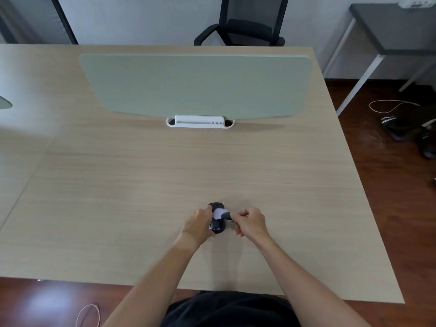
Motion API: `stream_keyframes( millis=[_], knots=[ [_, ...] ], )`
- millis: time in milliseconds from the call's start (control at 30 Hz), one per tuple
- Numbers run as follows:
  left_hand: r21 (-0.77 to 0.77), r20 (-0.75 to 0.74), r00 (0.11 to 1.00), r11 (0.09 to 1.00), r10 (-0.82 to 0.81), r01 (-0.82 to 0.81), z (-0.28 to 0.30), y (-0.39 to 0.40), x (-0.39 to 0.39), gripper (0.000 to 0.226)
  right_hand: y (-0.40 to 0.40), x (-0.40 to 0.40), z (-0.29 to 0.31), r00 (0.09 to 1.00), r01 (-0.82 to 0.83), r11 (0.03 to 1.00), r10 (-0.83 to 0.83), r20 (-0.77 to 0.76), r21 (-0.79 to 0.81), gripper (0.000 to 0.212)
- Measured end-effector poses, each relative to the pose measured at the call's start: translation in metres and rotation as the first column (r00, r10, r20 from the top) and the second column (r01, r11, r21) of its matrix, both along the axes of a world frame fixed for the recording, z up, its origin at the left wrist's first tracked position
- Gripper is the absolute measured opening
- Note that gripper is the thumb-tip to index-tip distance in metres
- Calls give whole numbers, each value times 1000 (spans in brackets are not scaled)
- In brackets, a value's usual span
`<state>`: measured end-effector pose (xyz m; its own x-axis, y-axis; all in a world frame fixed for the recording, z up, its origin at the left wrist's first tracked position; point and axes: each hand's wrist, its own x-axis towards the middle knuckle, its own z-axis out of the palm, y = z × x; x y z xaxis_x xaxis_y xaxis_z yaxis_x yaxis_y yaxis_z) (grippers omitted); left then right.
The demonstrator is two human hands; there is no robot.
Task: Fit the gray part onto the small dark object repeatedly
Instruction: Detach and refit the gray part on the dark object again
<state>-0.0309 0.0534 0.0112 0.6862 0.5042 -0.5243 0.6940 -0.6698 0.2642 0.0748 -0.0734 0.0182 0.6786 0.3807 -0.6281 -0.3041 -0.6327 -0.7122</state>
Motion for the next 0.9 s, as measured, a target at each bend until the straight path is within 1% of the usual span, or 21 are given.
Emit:
stream_keyframes(
  millis=[67, 133, 200, 267, 300, 333, 400, 500, 567, 633, 700, 767, 800, 833, 900],
  knots=[
    [56, -26, 999, 998, -25, 26, -1, 1, 1, 68, 1, -2, 5, 990, -138, 988, 138, -3, -64, 23],
    [147, -28, 996, 986, -79, 83, -1, 3, 1, 80, 3, 2, 9, 976, -209, 969, 216, 36, -132, 13],
    [166, 39, 990, 978, -137, 129, -3, 7, 0, 90, 6, 6, 10, 979, -175, 972, 188, 80, -155, 12],
    [92, 95, 977, 979, -193, 184, -5, 10, -2, 93, 9, 6, 10, 991, -66, 996, 72, 110, -57, 14],
    [45, 99, 973, 977, -210, 206, -6, 11, -3, 92, 10, 5, 10, 992, -31, 1000, 31, 126, -5, 15],
    [4, 93, 972, 976, -215, 216, -7, 12, -4, 92, 10, 3, 9, 989, -28, 999, 24, 144, 27, 14],
    [-45, 73, 976, 977, -206, 209, -9, 12, -5, 93, 8, -3, 11, 985, -76, 996, 66, 161, 53, 16],
    [-24, 47, 977, 977, -210, 211, -8, 10, -4, 88, 0, -7, 11, 987, -141, 990, 140, 76, 11, 14],
    [-3, 46, 977, 978, -207, 207, -8, 10, -3, 79, -4, -4, 11, 975, -223, 974, 223, 14, -37, 15],
    [24, 43, 980, 981, -194, 194, -8, 9, -1, 68, -4, -3, 12, 960, -280, 958, 280, -4, -58, 12],
    [26, 35, 983, 983, -182, 181, -7, 7, 2, 65, -1, -2, 13, 978, -202, 978, 204, 39, -41, 7],
    [25, 20, 986, 986, -166, 166, -5, 4, 7, 67, 3, -1, 16, 996, -65, 997, 63, 70, 29, 9],
    [40, 8, 987, 987, -159, 159, -5, 4, 9, 67, 5, -1, 16, 997, -31, 998, 27, 69, 61, 11],
    [68, -5, 987, 985, -159, 159, -5, 4, 10, 67, 6, -1, 14, 998, -32, 997, 28, 61, 70, 11],
    [131, -20, 981, 972, -193, 194, -7, 5, 10, 74, 6, -2, 11, 991, -109, 994, 108, 74, 17, 12]
  ],
)
